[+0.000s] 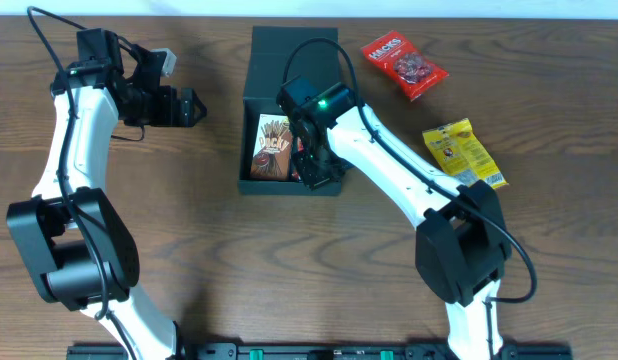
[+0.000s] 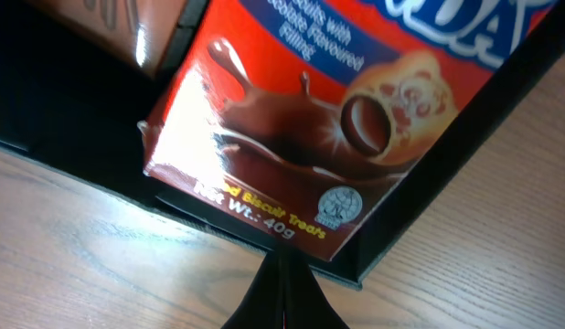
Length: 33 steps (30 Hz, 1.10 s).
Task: Pack container
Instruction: 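Push the Hello Panda box upright beside the Pocky box, release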
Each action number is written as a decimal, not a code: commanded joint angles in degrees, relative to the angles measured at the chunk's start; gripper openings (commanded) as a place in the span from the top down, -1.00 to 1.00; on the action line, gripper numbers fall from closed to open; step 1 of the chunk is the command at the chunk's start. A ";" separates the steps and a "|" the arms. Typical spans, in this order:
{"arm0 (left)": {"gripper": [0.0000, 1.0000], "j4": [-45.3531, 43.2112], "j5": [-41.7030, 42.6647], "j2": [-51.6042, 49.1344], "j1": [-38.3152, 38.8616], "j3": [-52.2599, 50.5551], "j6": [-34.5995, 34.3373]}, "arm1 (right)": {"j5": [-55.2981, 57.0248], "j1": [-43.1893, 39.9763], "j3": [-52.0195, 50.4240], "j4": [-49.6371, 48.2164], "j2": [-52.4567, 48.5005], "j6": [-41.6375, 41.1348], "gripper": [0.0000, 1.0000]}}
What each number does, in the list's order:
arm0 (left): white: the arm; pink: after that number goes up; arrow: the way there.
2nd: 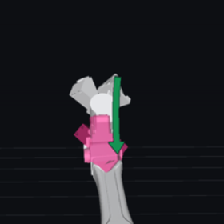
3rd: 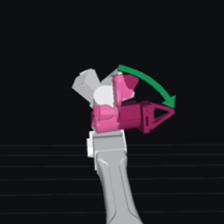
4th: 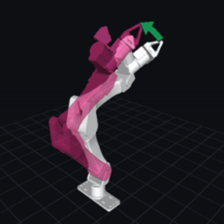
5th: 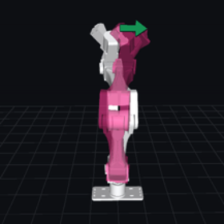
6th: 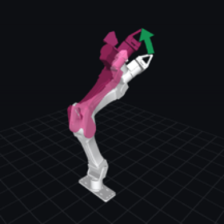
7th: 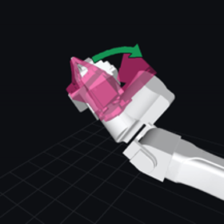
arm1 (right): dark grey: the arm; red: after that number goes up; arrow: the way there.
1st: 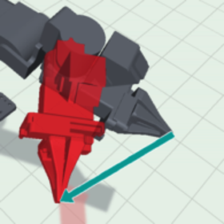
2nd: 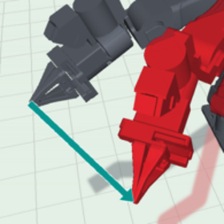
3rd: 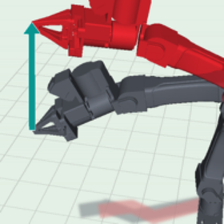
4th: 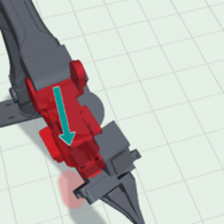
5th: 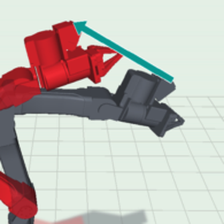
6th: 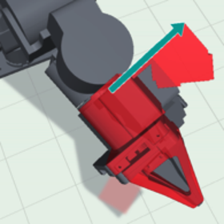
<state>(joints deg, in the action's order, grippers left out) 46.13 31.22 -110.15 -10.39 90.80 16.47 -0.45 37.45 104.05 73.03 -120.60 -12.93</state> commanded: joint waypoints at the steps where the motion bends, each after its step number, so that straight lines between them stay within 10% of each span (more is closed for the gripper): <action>1: -0.91 0.09 -0.35 1.33 -0.20 1.68 -0.42 | 0.24 -0.02 0.02 0.55 0.96 1.11 0.97; 13: -0.91 -0.04 -0.28 1.33 -0.17 1.68 -3.37 | -1.53 -1.31 1.11 -13.49 6.19 5.97 0.98; 33: -0.91 0.04 -0.28 1.33 -0.17 1.68 -3.67 | -1.09 -3.02 1.20 -10.45 -1.88 7.43 0.97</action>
<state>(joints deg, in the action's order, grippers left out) 46.09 31.22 -110.15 -10.39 90.80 13.28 -2.00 35.75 105.16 61.91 -121.73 -6.66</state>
